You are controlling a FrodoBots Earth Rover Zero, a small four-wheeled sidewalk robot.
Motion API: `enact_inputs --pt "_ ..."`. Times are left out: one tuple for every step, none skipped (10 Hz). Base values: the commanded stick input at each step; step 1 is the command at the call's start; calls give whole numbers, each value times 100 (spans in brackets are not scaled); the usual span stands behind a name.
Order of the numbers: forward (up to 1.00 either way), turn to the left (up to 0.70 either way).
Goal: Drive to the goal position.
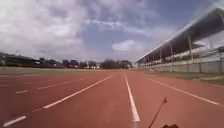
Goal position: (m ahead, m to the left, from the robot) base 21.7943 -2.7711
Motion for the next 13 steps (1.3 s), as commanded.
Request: enact_inputs --pt "70 0" --pt "70 0" --pt "70 0" --pt "70 0" --pt "70 0" --pt "70 0" --pt "70 0" --pt "70 0" --pt "70 0" --pt "70 0" --pt "70 0" --pt "70 0" --pt "70 0"
